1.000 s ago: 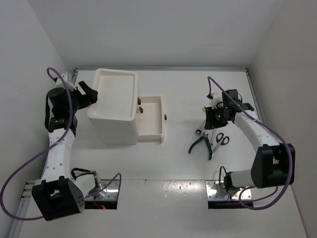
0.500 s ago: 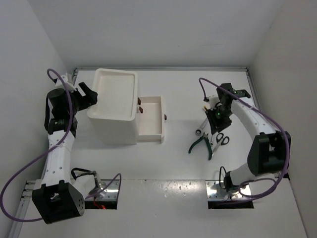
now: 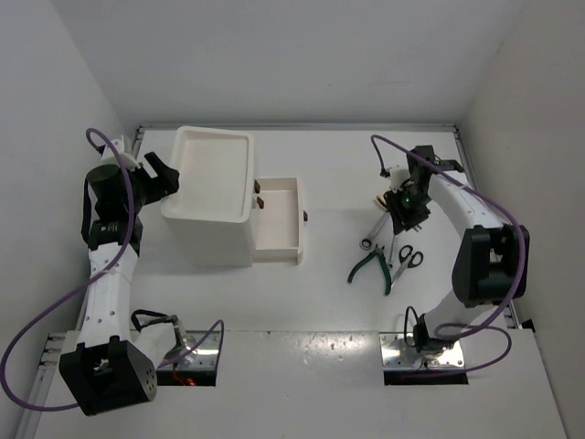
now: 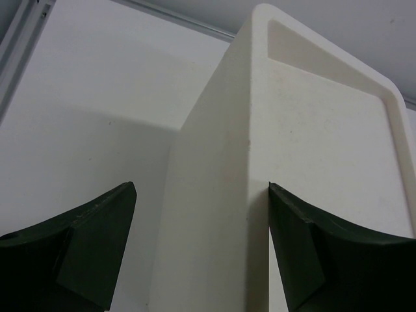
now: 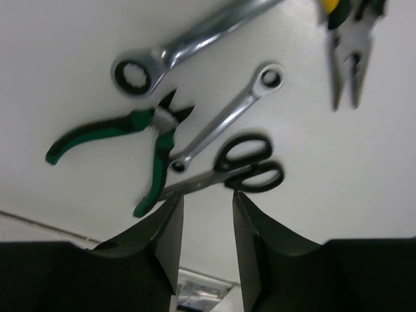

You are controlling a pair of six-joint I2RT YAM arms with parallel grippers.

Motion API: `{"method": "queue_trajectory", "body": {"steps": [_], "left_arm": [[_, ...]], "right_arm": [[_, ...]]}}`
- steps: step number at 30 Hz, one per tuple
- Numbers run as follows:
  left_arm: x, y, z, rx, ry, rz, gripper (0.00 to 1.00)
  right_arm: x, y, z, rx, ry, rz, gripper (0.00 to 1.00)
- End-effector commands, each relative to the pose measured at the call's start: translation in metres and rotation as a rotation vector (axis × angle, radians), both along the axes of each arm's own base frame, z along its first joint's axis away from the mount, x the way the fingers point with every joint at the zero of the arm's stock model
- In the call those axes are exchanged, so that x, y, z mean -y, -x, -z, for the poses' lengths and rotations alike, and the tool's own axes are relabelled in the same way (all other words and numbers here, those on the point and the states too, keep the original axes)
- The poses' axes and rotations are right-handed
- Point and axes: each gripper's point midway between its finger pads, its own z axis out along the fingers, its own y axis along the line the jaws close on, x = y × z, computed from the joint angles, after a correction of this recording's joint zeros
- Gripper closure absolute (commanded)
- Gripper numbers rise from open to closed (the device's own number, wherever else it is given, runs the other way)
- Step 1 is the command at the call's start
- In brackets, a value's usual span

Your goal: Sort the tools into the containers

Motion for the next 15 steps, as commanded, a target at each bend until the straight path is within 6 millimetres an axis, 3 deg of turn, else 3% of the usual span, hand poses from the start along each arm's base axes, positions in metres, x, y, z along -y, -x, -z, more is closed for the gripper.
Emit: {"method": "queue_trajectory", "body": {"steps": [1, 2, 6, 7, 8, 10, 11, 15], "left_arm": [[-0.002, -0.003, -0.007, 0.029, -0.022, -0.004, 0.15], [-0.002, -0.004, -0.011, 0.038, -0.024, -0.004, 0.15], [-0.003, -0.007, -0.005, 0.019, -0.019, -0.003, 0.15], [-0.003, -0.007, -0.005, 0.019, -0.028, -0.001, 0.15], [-0.003, -0.008, -0.002, 0.010, -0.026, -0.001, 0.15], [-0.003, -0.008, -0.002, 0.010, -0.026, -0.001, 0.15], [-0.004, -0.009, 0.002, 0.001, -0.024, -0.001, 0.15], [-0.009, -0.014, 0.001, -0.004, -0.031, -0.007, 0.15]], "right_arm": [[0.017, -0.066, -0.012, 0.187, 0.036, -0.042, 0.63], [0.022, -0.082, -0.017, 0.221, 0.046, -0.060, 0.63], [0.039, -0.118, -0.003, 0.194, 0.012, -0.059, 0.62], [0.044, -0.133, -0.009, 0.221, 0.016, -0.050, 0.60], [0.046, -0.140, 0.004, 0.198, 0.019, -0.072, 0.60], [0.053, -0.157, 0.002, 0.220, 0.008, -0.075, 0.60], [0.052, -0.163, 0.014, 0.203, -0.002, -0.094, 0.60], [0.048, -0.174, 0.021, 0.167, -0.059, -0.139, 0.60]]}}
